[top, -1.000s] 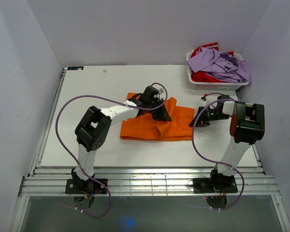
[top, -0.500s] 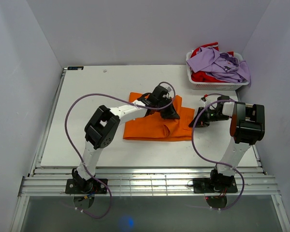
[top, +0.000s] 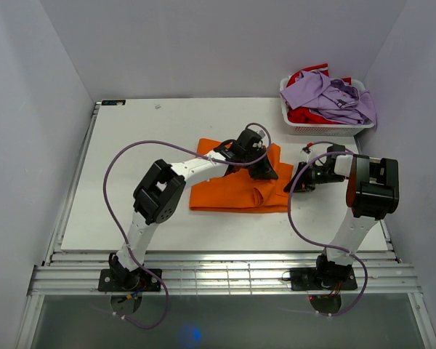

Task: Fold and stack the trousers
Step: Fold the trousers

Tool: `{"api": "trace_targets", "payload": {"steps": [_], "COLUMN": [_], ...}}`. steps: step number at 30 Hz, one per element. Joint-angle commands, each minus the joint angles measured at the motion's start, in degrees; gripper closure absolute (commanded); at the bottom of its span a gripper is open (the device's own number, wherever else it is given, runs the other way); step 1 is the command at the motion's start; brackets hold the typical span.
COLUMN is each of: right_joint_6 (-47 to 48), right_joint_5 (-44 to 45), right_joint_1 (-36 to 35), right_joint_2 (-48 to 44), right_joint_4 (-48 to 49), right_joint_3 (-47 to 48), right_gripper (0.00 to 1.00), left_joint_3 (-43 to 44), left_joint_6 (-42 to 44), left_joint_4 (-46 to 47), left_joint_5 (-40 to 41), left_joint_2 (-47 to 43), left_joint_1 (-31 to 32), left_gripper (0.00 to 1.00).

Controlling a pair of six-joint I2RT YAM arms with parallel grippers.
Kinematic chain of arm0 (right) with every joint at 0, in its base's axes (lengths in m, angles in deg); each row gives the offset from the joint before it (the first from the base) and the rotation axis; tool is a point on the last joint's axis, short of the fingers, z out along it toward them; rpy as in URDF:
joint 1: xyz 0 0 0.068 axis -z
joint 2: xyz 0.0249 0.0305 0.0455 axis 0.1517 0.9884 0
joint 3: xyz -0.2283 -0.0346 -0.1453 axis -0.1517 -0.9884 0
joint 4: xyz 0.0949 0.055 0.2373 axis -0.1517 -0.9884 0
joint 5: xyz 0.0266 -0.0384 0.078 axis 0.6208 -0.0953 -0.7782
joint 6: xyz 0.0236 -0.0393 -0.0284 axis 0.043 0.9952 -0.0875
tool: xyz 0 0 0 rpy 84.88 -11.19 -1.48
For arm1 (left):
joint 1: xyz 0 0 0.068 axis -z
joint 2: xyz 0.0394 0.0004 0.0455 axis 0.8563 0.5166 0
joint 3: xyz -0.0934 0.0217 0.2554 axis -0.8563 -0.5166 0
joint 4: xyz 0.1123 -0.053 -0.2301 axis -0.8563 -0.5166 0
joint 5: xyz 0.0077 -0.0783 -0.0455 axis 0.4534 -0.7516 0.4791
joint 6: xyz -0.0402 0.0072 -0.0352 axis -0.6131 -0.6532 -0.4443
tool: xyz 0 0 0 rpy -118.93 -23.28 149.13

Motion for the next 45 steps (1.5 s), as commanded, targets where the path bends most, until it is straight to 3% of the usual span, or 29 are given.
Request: {"api": "trace_targets", "payload": {"steps": [1, 11, 22, 27, 29, 30, 33, 39, 42, 43, 45], "right_joint_6": [0.38, 0.12, 0.56, 1.44, 2.05, 2.75, 4.77, 9.96, 11.37, 10.41, 7.61], "right_joint_5": [0.25, 0.42, 0.34, 1.38, 2.27, 2.97, 4.90, 7.72, 4.57, 3.16, -0.09], "right_joint_1": [-0.87, -0.87, -0.87, -0.87, -0.26, 0.18, 2.64, 8.88, 10.21, 10.12, 9.33], "right_joint_2": [-2.03, -2.73, -3.26, -3.61, -4.04, -4.22, -4.84, -5.28, -5.72, -6.76, -8.35], "right_joint_4": [0.90, 1.07, 0.28, -0.94, -2.61, -3.40, -7.35, -18.23, -22.73, -24.14, -23.63], "right_joint_3": [-1.27, -1.62, -1.71, -1.36, -0.31, 0.31, 3.47, 11.19, 13.40, 13.23, 12.27], "right_gripper": [0.92, 0.92, 0.92, 0.92, 0.86, 0.84, 0.75, 0.58, 0.52, 0.43, 0.37], "left_joint_3": [4.58, 10.64, 11.71, 11.88, 11.71, 11.53, 7.76, -1.29, -4.19, -4.98, -7.79], "left_joint_6": [-2.06, -3.82, -5.84, -4.44, -3.21, -2.68, -0.66, 5.65, 12.31, 14.70, 19.62], "left_joint_4": [2.25, 2.07, 4.80, 5.41, 4.46, 3.75, 2.69, 0.23, -2.67, -3.37, -5.83], "left_joint_5": [-2.09, -2.18, -1.74, -1.83, -2.18, -2.10, -2.53, -3.24, -1.84, -1.31, 0.80], "left_joint_2": [-0.05, 4.08, 6.63, 6.37, 5.58, 5.14, 2.16, -6.27, -11.36, -12.95, -16.29], "left_joint_1": [1.97, 2.42, 3.56, 3.30, 2.42, 2.07, 0.49, -4.43, -7.42, -8.47, -9.45], "left_gripper": [1.00, 1.00, 1.00, 0.59, 0.50, 0.41, 0.31, 0.27, 0.26, 0.24, 0.20]}}
